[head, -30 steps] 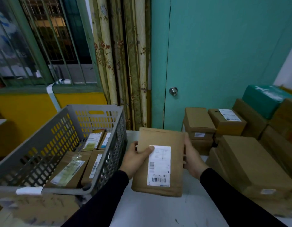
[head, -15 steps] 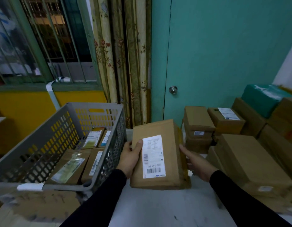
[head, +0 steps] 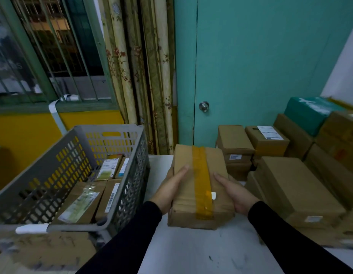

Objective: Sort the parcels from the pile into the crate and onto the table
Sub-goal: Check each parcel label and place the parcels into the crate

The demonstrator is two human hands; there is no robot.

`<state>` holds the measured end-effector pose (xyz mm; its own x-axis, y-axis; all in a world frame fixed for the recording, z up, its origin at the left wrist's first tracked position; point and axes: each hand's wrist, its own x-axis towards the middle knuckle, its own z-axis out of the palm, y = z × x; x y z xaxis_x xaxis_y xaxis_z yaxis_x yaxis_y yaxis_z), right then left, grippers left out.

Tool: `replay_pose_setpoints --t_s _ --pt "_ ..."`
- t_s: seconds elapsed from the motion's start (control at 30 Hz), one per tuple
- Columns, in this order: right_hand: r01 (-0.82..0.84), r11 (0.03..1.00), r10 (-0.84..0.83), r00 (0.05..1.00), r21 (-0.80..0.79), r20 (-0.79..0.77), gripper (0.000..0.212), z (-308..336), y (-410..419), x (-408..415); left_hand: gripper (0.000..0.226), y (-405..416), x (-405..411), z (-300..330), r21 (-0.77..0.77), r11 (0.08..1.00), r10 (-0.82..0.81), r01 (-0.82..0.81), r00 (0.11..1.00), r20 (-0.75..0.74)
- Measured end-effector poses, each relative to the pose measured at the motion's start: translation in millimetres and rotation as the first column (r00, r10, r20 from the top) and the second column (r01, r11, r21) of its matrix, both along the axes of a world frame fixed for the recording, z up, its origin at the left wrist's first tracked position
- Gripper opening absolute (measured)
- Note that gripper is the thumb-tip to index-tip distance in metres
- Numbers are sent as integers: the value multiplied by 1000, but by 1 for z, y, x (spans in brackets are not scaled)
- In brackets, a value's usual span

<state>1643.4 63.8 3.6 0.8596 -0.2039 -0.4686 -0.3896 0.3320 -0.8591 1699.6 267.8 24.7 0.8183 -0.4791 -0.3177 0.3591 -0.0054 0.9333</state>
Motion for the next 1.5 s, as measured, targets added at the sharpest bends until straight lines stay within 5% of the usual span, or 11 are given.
replay_pose_setpoints --t_s 0.17,0.77,0.9,1.0,1.13,1.23,1.5 --pt "-12 998 16 998 -61 64 69 5 9 -2 72 3 3 -11 140 988 43 -68 983 177" --pt "9 996 3 990 -84 142 58 10 18 -3 74 7 7 -9 130 984 82 -122 957 278" --pt "41 999 -37 986 -21 165 51 13 18 -1 61 8 2 4 114 984 103 -134 964 247" --pt "51 996 -66 975 73 210 57 11 12 3 44 9 7 13 23 976 213 -216 973 90" --pt "101 989 -125 961 108 245 80 8 7 4 93 18 23 15 -60 940 326 -337 935 -136" --pt "144 980 -169 967 135 192 92 8 8 7 86 20 26 20 -95 945 293 -314 938 -185" --pt "116 989 -131 975 88 179 55 17 19 5 60 18 18 17 -91 953 272 -289 948 -166"
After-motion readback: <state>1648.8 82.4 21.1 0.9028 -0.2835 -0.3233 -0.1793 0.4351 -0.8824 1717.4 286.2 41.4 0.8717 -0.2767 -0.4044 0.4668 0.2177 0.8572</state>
